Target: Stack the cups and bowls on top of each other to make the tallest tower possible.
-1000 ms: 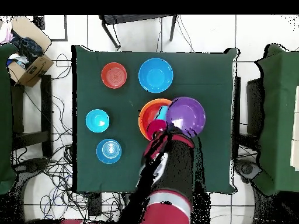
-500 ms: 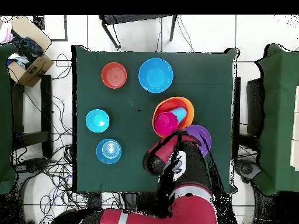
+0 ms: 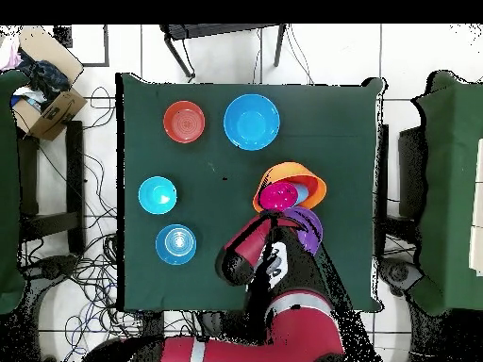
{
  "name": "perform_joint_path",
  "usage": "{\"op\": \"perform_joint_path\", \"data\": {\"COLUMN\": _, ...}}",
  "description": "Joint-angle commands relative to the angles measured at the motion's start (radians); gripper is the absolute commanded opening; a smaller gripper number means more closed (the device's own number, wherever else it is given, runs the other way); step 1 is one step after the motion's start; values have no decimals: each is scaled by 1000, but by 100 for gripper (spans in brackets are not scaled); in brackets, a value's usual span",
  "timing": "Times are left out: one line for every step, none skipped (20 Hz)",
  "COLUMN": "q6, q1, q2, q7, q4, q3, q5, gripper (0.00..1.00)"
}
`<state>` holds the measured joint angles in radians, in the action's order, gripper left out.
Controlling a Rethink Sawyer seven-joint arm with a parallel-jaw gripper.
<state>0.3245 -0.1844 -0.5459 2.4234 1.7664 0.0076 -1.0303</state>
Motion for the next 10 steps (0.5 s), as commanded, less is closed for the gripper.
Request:
{"op": "perform_joint_path", "data": {"q6": 133, "q1": 10, "q2": -51, "q7": -315, "q4": 21, "q3": 136, "q5": -8, "gripper": 0}}
{"op": "perform_joint_path", "data": {"q6": 142, "q1": 8, "q2": -65, "q7": -331, "q4": 23, "q3": 136, "q5": -12, "gripper": 0}}
{"op": "perform_joint_path", "data": {"q6": 156, "q1": 5, "q2": -80, "q7": -357, "q4": 26, "q3": 137, "q5": -15, "gripper": 0}}
{"op": "perform_joint_path", "data": {"q6": 171, "q1": 1, "q2": -98, "q7": -385, "q4": 29, "q3": 136, "q5": -17, "gripper": 0}}
{"op": "perform_joint_path", "data": {"q6": 190, "q1": -7, "q2": -117, "q7": -417, "q4": 32, "q3": 140, "q5": -13, "gripper": 0}}
{"op": "perform_joint_path", "data": {"q6": 210, "q1": -17, "q2": -135, "q7": -451, "q4": 36, "q3": 145, "q5": -8, "gripper": 0}}
{"op": "perform_joint_path", "data": {"q6": 235, "q1": -27, "q2": -159, "q7": -499, "q4": 38, "q3": 149, "q5": -2, "gripper": 0}}
{"op": "perform_joint_path", "data": {"q6": 249, "q1": -37, "q2": -178, "q7": -534, "q4": 41, "q3": 155, "q5": -2, "gripper": 0}}
{"op": "perform_joint_path", "data": {"q6": 266, "q1": -44, "q2": -192, "q7": -563, "q4": 40, "q3": 159, "q5": 1, "gripper": 0}}
{"op": "perform_joint_path", "data": {"q6": 279, "q1": -53, "q2": -208, "q7": -595, "q4": 41, "q3": 164, "q5": 4, "gripper": 0}}
